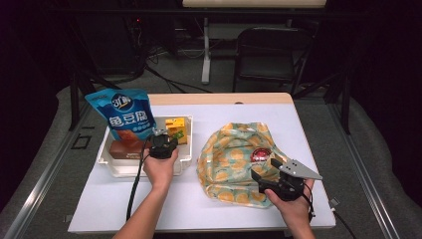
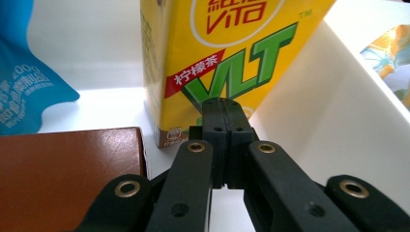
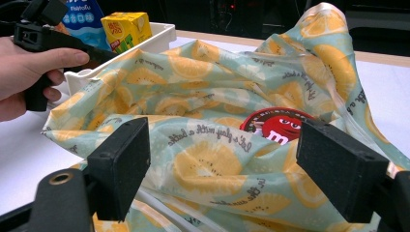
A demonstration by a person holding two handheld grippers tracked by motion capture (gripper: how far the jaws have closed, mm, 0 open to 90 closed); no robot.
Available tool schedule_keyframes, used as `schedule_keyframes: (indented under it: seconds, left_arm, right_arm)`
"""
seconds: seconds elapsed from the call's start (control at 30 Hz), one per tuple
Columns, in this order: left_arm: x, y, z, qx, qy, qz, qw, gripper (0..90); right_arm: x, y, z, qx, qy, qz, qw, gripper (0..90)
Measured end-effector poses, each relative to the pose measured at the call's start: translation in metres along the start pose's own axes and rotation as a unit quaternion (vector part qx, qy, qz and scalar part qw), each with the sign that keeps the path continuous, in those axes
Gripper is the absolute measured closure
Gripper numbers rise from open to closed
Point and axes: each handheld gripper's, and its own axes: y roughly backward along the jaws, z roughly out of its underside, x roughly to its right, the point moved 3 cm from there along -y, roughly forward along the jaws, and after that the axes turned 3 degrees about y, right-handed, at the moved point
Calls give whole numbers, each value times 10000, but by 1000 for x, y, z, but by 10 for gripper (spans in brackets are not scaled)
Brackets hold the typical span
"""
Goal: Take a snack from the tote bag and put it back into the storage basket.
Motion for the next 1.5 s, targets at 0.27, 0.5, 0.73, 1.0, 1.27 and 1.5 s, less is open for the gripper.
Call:
schedule_keyframes:
  seconds: [0.27, 0.5, 0.73, 1.0, 1.27, 1.5]
  left_arm:
    - [8, 23, 2, 238, -313, 245, 9989, 787]
    - [5, 41, 12, 496, -247, 663, 9963, 627]
    - [-2, 57, 20, 636, -239, 1137, 9912, 555]
    - [-13, 73, 27, 558, -257, 1249, 9903, 433]
    - [-10, 97, 26, 651, -395, 1547, 9850, 291]
    - [-2, 112, 33, 763, -500, 1695, 9813, 293]
  right_arm:
    - [5, 1, -2, 63, -46, 48, 10000, 196]
    - [9, 1, -4, 98, -99, 117, 9998, 203]
    - [11, -2, -5, 93, -87, 158, 9998, 217]
    - [17, -4, -7, 126, -37, 365, 9992, 293]
    - [22, -10, -12, 166, -77, 390, 9991, 643]
    - [25, -24, -6, -126, 35, 721, 9973, 900]
